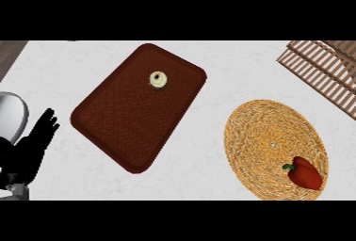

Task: Pick the lemon from the placemat and place it in the tiered shelf

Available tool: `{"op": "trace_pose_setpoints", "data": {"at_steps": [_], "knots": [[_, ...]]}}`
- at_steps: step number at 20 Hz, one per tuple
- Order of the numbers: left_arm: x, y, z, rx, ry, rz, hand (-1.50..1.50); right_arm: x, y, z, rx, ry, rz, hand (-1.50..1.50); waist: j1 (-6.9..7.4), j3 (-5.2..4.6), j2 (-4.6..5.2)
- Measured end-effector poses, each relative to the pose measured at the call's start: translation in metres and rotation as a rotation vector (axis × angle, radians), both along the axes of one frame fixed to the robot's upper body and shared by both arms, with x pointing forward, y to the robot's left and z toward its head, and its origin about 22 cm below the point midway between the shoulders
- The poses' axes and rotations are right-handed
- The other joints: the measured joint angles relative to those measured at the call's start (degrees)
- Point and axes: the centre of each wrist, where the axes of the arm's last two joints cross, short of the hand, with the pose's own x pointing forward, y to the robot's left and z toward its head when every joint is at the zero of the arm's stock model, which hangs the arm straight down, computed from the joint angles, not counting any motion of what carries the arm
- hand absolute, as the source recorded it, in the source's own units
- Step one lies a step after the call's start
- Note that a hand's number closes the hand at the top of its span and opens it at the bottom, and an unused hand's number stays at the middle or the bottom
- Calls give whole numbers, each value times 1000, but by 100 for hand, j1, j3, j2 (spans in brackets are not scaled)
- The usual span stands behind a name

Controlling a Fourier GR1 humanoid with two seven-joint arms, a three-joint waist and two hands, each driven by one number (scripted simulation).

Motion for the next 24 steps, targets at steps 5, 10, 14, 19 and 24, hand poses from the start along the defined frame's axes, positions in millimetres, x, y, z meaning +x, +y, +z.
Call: {"op": "trace_pose_setpoints", "data": {"at_steps": [5,10,14,19,24], "knots": [[0,1,1,-6,3,-5,0,10,-17,27,-56,42,-70,150,18,2,5],[3,0,4,-7,2,-10,0,26,-32,43,-64,99,-115,150,37,5,14],[5,2,8,-7,1,-13,0,37,-53,36,-78,140,-173,150,34,5,19],[4,-3,5,-10,-4,-15,0,53,-76,32,-100,185,-238,150,47,8,23],[2,0,4,-6,-2,-15,0,64,-110,17,-78,191,-270,150,56,9,30]]}}
